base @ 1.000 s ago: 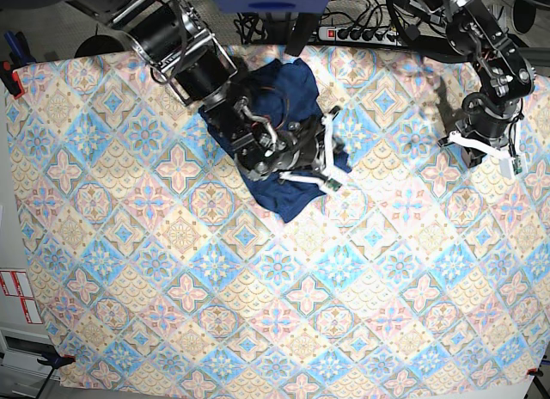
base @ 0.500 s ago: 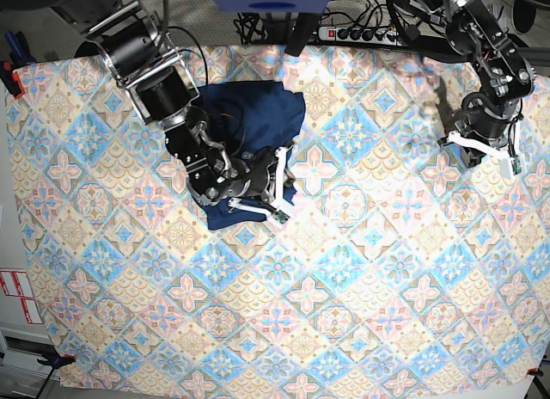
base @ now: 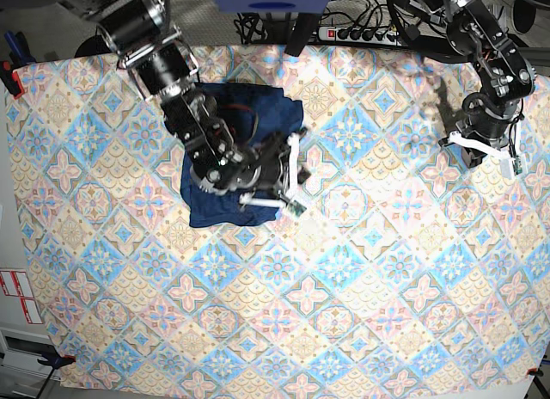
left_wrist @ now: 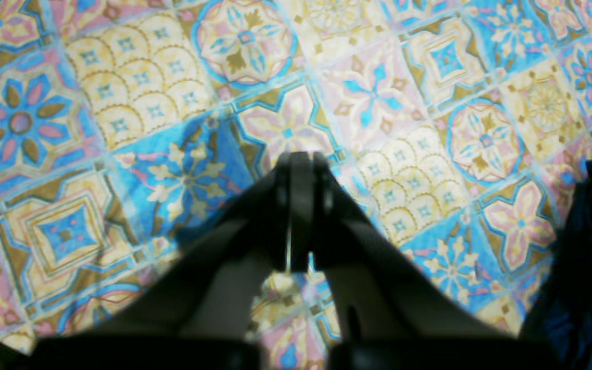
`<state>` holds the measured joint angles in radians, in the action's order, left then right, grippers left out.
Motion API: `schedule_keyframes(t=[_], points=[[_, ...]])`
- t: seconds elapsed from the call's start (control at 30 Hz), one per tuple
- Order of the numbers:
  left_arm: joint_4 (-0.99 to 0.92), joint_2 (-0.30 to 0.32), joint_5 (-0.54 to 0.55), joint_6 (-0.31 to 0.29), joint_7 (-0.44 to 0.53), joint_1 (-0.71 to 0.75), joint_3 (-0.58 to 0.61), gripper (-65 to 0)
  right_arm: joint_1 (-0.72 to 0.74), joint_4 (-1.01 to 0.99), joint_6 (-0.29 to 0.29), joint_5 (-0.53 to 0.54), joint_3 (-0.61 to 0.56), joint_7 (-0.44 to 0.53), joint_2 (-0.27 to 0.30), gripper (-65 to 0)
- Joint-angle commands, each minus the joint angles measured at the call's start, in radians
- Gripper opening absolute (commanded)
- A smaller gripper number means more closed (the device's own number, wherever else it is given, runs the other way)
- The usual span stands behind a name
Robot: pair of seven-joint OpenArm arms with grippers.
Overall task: Fold the T-shirt properly
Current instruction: 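Drag the folded bundle across the cloth with the right gripper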
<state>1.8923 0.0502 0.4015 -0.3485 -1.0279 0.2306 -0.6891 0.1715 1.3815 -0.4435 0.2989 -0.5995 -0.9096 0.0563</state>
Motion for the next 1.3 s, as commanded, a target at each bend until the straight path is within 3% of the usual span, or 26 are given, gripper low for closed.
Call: schedule_keyframes(t=[0.0, 0.2, 0.5, 0.63, 0.77, 1.17, 1.27], points=[[0.014, 0.01, 0.012, -0.004, 0.021, -0.006, 0.001, -65.0, 0.013, 0.034, -0.001, 0.012, 0.006, -0.001, 0.001, -61.5], [0.013, 0.007, 0.012, -0.004, 0.021, -0.007, 0.021, -65.0, -0.062, 0.06, -0.001, 0.012, 0.005, -0.092, 0.001, -61.5], [0.013, 0.007, 0.01, -0.004, 0.022, -0.007, 0.044, -65.0, -0.145, 0.06, -0.001, 0.012, 0.005, -0.108, 0.001, -61.5], [0.013, 0.007, 0.012, -0.004, 0.022, -0.007, 0.044, -65.0, -0.146, 0.06, -0.001, 0.01, 0.005, -0.162, 0.003, -61.5], [0.013, 0.007, 0.012, -0.004, 0.022, -0.007, 0.044, -65.0, -0.148, 0.058, -0.001, 0.009, 0.005, -0.17, 0.027, -61.5], [0.013, 0.007, 0.012, -0.004, 0.022, -0.007, 0.044, -65.0, -0.148, 0.048, -0.001, 0.01, 0.01, -0.11, 0.175, -61.5], [0.013, 0.006, 0.012, -0.004, 0.022, -0.007, 0.045, -65.0, -0.149, 0.037, -0.001, 0.009, 0.077, -0.104, 0.182, -61.5]])
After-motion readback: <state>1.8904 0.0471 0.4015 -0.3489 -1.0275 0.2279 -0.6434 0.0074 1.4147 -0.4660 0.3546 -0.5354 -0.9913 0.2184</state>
